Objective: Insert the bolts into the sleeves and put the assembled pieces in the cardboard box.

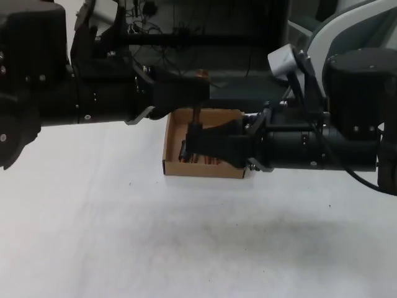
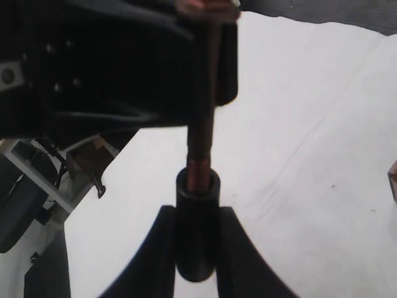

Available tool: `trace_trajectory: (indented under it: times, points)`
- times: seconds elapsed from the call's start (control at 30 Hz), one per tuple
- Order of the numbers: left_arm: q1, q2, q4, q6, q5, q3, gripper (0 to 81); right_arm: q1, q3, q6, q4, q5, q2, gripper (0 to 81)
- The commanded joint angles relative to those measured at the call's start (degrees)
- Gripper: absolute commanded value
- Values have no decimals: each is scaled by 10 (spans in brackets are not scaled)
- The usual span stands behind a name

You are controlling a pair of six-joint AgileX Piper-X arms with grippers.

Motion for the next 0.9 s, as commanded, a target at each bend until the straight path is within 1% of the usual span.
trace_trajectory:
  times: [0.0,0.27,0.53,0.67,0.7,0.73,0.77,0.87]
  points:
    - [-2,-2,-3,3,1,-2,17,-14,-11,5,-6,8,-1,6]
    - [-2,-2,15,9,1,-2,17,-18,-27,5,-5,6,4,6]
    - [-28,-2,15,15,12,-2,17,-18,-27,5,-1,-4,9,6]
    - [-30,-2,15,18,9,-2,15,-18,-27,5,-1,-6,9,6]
    - [-27,-2,15,18,9,-2,27,-18,-27,5,-1,-7,9,6]
    - [-27,-2,15,18,9,-2,76,-18,-27,5,-1,-7,9,6]
    - [-27,-2,14,20,9,-2,160,-18,-27,5,-1,-7,9,6]
    - [-27,-2,14,28,5,-2,494,-18,-27,5,-1,-7,9,6]
